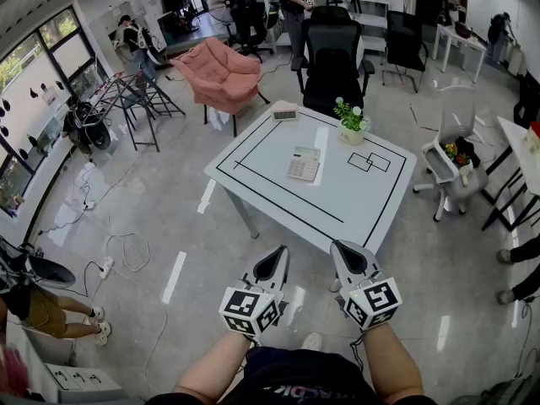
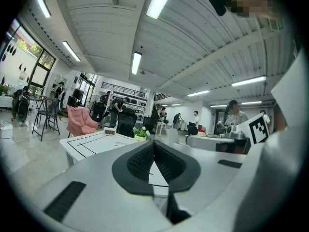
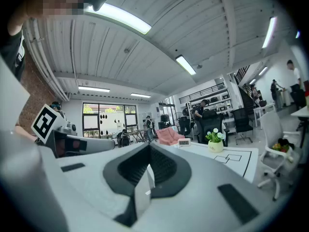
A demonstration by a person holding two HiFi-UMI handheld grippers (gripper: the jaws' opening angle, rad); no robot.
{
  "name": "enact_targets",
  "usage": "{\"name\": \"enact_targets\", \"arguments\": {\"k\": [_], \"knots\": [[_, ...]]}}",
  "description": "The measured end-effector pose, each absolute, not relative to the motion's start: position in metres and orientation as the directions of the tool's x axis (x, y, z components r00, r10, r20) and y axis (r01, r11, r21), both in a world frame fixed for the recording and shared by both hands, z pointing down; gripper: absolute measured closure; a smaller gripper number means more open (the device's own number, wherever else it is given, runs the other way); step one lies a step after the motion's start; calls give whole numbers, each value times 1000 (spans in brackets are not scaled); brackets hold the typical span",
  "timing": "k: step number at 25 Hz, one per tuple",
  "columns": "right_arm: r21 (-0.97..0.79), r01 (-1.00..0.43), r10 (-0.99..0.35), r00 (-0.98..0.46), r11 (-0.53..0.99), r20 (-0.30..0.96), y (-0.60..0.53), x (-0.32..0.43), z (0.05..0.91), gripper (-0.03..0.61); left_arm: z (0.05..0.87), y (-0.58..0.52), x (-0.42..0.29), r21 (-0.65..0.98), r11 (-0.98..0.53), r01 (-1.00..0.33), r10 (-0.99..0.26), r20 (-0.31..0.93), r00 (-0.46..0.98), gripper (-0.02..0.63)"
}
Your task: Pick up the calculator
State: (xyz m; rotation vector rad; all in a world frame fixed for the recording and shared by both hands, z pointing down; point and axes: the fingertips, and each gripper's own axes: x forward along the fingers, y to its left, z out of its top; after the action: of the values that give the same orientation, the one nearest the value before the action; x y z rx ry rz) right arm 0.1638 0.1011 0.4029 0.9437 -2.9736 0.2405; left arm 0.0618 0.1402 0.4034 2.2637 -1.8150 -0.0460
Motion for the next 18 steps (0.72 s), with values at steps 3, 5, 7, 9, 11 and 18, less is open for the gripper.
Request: {"name": "enact_targets", "arguments": {"k": [3, 5, 7, 9, 11, 18], "knots": [[-144, -569, -568, -821, 810, 51, 96, 166, 403, 578, 404, 134, 64, 202, -199, -959, -966, 123, 226, 612], [-145, -564, -565, -824, 813, 40, 93, 167, 403, 578, 403, 131, 64, 198, -196, -960, -967, 122, 222, 612], [-148, -560, -563, -826, 815, 27, 91, 167, 400, 577, 402, 129, 64, 190, -193, -963, -969, 120, 218, 612], [-148, -564, -568, -823, 812, 20, 89, 167, 399, 577, 401, 127, 62, 180, -191, -965, -969, 121, 215, 611], [-151, -568, -572, -820, 809, 18, 86, 166, 398, 577, 400, 124, 61, 178, -192, -965, -969, 124, 216, 611], [-214, -553, -565, -825, 805, 2, 60, 155, 404, 446, 406, 96, 48, 177, -225, -958, -959, 132, 249, 513]]}}
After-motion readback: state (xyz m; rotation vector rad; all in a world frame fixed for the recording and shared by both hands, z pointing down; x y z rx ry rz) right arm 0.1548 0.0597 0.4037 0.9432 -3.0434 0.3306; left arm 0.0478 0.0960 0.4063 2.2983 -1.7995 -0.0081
